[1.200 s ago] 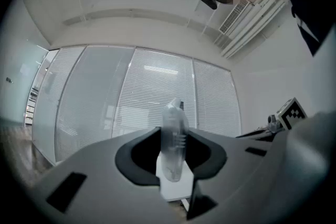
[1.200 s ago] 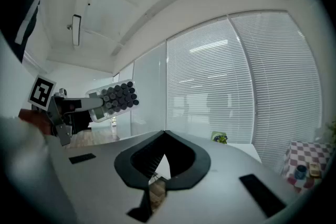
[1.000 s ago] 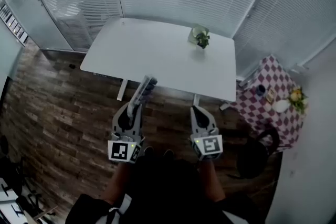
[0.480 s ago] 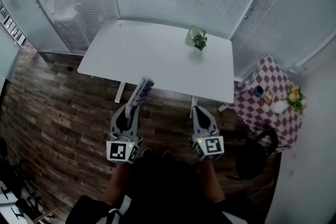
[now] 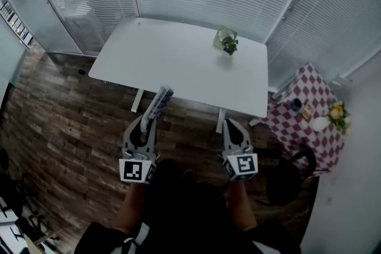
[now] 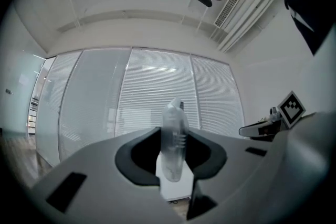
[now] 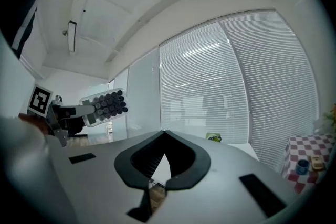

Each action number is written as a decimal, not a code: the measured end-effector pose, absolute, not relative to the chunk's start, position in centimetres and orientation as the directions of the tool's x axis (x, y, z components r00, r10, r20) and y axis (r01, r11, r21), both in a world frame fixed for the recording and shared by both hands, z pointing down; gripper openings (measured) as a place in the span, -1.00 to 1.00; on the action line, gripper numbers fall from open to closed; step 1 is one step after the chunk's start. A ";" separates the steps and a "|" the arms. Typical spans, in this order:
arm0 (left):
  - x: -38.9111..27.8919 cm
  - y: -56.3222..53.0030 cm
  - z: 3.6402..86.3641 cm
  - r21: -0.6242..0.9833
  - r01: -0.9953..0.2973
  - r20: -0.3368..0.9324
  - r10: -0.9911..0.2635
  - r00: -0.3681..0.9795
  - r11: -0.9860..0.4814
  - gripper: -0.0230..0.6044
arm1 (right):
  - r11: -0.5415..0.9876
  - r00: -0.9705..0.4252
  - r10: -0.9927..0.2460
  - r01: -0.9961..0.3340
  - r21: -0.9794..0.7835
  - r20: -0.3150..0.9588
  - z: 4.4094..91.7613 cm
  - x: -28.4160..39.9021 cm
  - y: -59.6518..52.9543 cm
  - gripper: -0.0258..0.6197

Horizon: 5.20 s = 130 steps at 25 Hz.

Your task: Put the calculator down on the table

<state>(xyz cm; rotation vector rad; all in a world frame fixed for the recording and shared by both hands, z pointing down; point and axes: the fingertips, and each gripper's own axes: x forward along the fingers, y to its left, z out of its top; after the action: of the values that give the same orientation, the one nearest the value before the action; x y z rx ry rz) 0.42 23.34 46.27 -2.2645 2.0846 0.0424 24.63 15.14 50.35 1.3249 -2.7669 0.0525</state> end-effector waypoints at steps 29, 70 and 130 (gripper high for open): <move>-12.5 5.4 47.7 0.058 -0.993 -0.050 -0.994 0.100 -0.103 -0.60 | 0.571 -0.564 -0.819 -0.820 0.049 0.106 50.5 14.0 -1.0 -0.90; -16.7 -14.8 47.9 0.111 -0.963 -0.018 -0.969 0.247 -0.247 -0.60 | 0.505 -0.500 -0.859 -0.863 0.021 0.106 49.5 8.2 -16.2 -0.90; -15.4 -21.3 60.2 0.999 -0.033 0.022 -0.955 0.294 0.013 -0.60 | 0.493 -0.493 -0.858 -0.869 -0.036 0.141 50.5 10.1 -18.8 -0.90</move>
<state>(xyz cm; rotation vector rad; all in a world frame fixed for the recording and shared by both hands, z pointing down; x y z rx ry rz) -15.44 -21.29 60.19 -3.0136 2.2744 2.1476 10.09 -18.76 50.50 1.5230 -2.6231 0.1564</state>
